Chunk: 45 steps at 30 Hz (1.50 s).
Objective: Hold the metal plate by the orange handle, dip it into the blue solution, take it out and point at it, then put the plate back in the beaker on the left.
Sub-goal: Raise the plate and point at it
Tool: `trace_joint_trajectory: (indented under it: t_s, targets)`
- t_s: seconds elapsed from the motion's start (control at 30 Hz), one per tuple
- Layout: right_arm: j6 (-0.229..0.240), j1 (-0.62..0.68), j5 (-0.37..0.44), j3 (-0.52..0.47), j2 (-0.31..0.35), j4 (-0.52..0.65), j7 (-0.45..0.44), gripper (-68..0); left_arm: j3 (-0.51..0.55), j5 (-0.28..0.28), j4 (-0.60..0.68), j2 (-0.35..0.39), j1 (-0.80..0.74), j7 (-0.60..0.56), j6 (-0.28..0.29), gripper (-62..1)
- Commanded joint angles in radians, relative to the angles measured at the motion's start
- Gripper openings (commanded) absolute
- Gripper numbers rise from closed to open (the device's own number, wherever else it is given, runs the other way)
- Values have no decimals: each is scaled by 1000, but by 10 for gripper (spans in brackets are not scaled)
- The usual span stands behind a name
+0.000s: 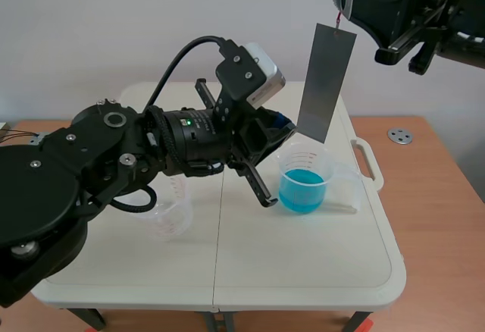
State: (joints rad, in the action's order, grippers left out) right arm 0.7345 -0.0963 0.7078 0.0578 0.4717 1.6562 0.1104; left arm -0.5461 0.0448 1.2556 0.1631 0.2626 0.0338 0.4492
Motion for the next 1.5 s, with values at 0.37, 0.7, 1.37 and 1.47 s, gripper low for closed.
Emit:
trace_joint_trajectory:
  t_s: [0.37,0.7,1.37,1.47]
  targets:
    - [11,-15,19,-13,10,20,-18,-660,-5,16,-72,-13,6,-44,-17,-564]
    - [11,-15,19,-13,10,20,-14,-660,-5,16,-72,-13,6,-44,-17,-565]
    - [11,-15,19,-13,10,20,-6,-660,91,16,135,84,-168,-37,-47,-565]
    - [11,-15,19,-13,10,20,-4,-660,150,16,227,139,-259,-38,-48,-564]
